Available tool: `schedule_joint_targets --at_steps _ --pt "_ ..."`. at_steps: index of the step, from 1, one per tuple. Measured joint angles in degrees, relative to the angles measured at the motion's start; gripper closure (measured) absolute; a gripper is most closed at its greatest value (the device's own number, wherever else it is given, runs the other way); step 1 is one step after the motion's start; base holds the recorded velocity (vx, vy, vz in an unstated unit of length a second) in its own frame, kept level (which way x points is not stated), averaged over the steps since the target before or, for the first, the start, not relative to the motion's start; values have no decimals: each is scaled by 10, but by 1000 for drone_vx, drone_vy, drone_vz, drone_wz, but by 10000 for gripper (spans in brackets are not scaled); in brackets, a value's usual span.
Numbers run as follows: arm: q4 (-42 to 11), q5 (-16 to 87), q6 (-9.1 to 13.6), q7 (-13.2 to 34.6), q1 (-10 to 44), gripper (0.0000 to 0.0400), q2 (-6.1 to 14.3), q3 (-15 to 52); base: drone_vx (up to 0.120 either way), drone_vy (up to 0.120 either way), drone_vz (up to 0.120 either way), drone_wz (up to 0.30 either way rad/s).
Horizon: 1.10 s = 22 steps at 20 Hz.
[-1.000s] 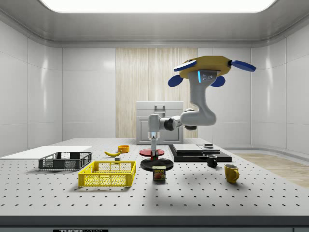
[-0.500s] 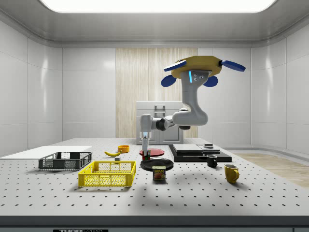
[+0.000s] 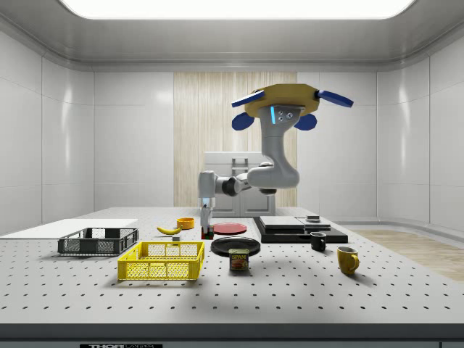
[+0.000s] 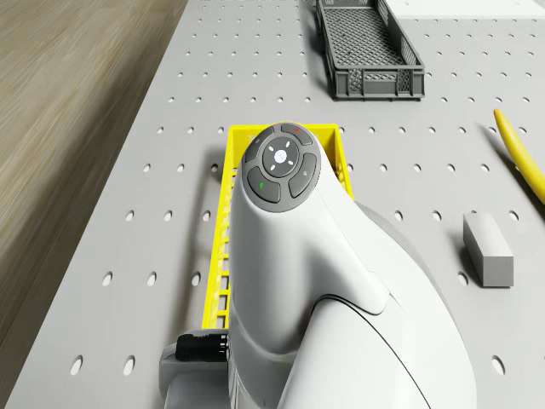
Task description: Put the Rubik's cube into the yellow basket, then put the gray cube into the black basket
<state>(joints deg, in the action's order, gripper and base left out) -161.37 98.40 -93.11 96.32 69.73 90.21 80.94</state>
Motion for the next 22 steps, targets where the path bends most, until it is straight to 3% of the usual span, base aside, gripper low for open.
schedule_joint_targets --at_steps 16,19,22 --pt "0 -2 -5 1 1 75 5 0 120 -23 0 0" --pt "0 -2 -5 1 1 75 6 0 120 0 -93 0" --pt "0 -2 -6 1 1 75 6 1 13 0 -120 0"
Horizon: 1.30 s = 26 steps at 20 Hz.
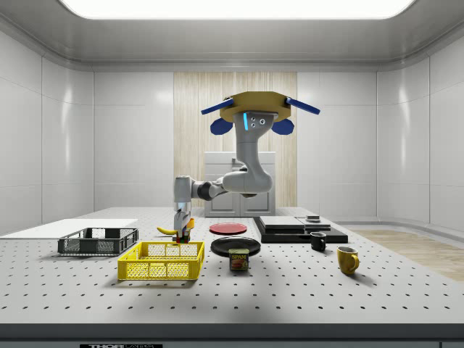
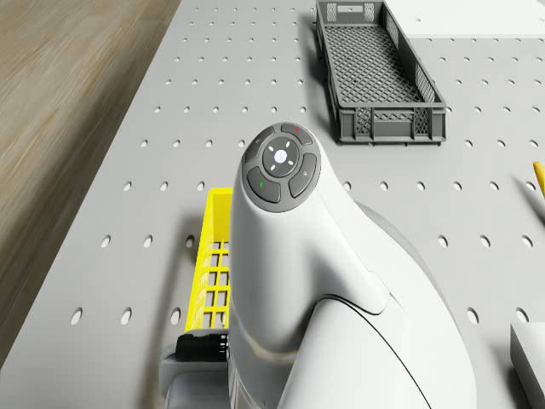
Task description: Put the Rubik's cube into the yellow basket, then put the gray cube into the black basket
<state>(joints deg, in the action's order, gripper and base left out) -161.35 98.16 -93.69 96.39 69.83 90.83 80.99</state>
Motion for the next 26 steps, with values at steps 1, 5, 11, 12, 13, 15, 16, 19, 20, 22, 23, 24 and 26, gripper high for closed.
schedule_joint_targets --at_steps 1,5,11,12,13,15,16,19,20,22,23,24,26 --pt "0 0 0 0 0 75 0 0 0 0 -120 0" --pt "0 0 -1 0 0 75 1 0 0 0 -120 0" --pt "0 -1 -2 0 0 75 2 0 33 0 -73 0" --pt "0 -1 -2 0 0 75 2 0 120 0 0 0" --pt "0 0 -3 0 1 75 2 -1 80 0 0 0" --pt "2 8 -6 1 2 75 3 -9 0 0 0 0" --pt "3 14 -8 1 3 75 3 -15 0 0 0 0" --pt "7 34 -16 1 6 75 3 -37 0 0 0 0" --pt "8 41 -19 2 7 75 3 -44 0 0 0 0" --pt "11 52 -23 2 9 75 3 -57 0 0 0 0" --pt "13 59 -25 2 11 75 2 -64 0 0 0 0" --pt "15 64 -27 2 12 75 2 -70 0 0 0 0" --pt "18 75 -31 3 14 75 1 -81 0 0 0 0"
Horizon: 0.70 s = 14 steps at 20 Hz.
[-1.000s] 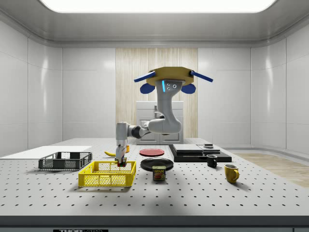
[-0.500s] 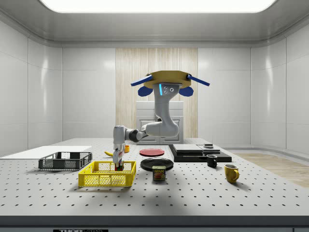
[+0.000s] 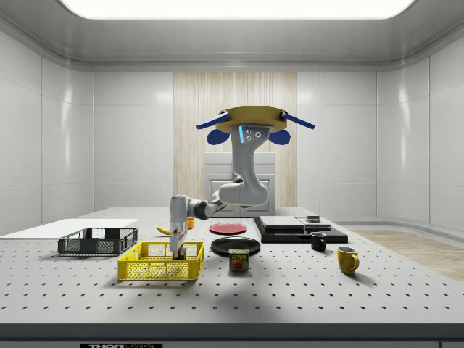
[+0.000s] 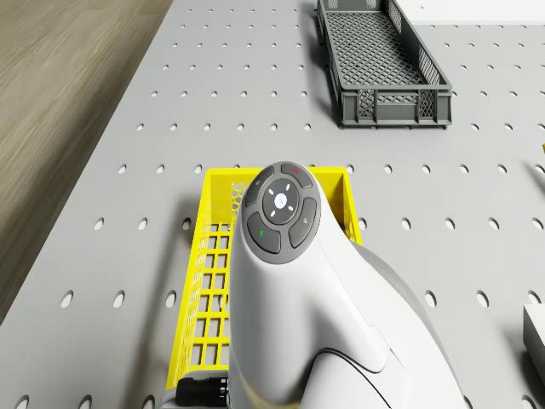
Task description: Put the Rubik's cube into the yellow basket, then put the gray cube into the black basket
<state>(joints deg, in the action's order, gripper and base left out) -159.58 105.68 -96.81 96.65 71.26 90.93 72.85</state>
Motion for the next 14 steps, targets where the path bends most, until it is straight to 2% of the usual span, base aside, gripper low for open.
schedule_joint_targets --at_steps 5,9,14 --pt "7 21 -6 0 4 75 -3 -21 0 0 0 0" --pt "7 24 -5 0 4 28 -5 -24 0 0 0 0" --pt "-2 -1 8 -2 -3 8 -7 4 0 0 0 0"
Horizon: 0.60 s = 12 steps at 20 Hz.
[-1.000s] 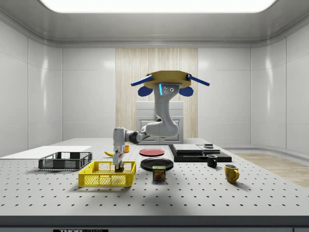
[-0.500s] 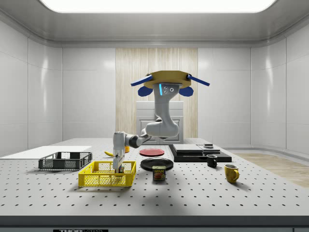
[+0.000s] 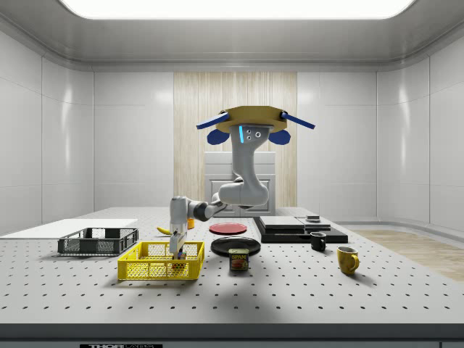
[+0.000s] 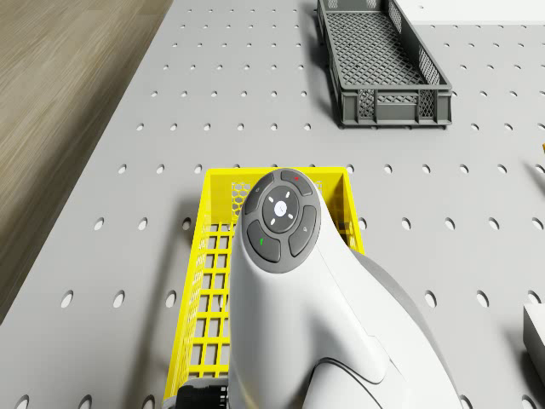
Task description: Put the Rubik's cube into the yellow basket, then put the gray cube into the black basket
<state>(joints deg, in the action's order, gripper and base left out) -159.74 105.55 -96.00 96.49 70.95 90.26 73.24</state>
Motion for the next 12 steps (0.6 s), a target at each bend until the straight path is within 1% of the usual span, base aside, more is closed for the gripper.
schedule_joint_targets --at_steps 10,12 --pt "-18 -84 32 -2 -14 1 0 90 0 0 0 0" --pt "-20 -96 36 -2 -15 0 1 103 0 0 100 0"
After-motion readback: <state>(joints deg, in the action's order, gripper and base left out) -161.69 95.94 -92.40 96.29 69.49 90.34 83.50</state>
